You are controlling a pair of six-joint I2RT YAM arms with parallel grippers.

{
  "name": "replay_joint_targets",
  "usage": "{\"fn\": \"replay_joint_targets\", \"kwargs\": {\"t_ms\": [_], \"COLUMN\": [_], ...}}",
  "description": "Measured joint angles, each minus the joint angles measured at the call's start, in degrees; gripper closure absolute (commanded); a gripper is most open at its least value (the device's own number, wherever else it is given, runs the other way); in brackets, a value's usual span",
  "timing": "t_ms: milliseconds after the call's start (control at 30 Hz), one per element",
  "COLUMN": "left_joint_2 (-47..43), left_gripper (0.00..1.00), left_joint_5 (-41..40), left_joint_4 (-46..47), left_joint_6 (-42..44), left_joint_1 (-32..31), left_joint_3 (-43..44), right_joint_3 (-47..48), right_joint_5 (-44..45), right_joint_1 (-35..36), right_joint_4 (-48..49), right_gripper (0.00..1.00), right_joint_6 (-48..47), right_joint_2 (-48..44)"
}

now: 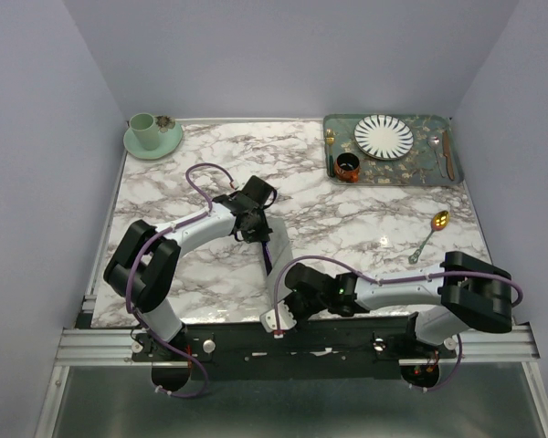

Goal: Fold the napkin into a case and place the utensils inside
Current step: Insert the knife into the folded napkin.

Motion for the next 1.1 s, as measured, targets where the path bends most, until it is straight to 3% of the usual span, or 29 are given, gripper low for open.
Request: {"fn": "replay_joint_targets", "kwargs": {"t_ms": [467,1100], "left_joint_2": [0.0,0.0], "left_gripper": [1.00,1.00], "left_joint_5": [0.4,-4.2], "left_joint_4": [0.2,0.4], "left_joint_6": [-0.5,2.1], "left_joint_1": [-0.4,0.2], "left_joint_3": [0.0,3.2], "right_joint_3": [0.0,-2.2], "right_joint_5": [6.9,7.9], "right_joint_1": [0.4,0.8], "right_joint_4": [6.4,8.7], "right_gripper": [0.82,0.83], "right_joint_6": [2.3,0.8], "right_joint_2": [3.1,2.0]}}
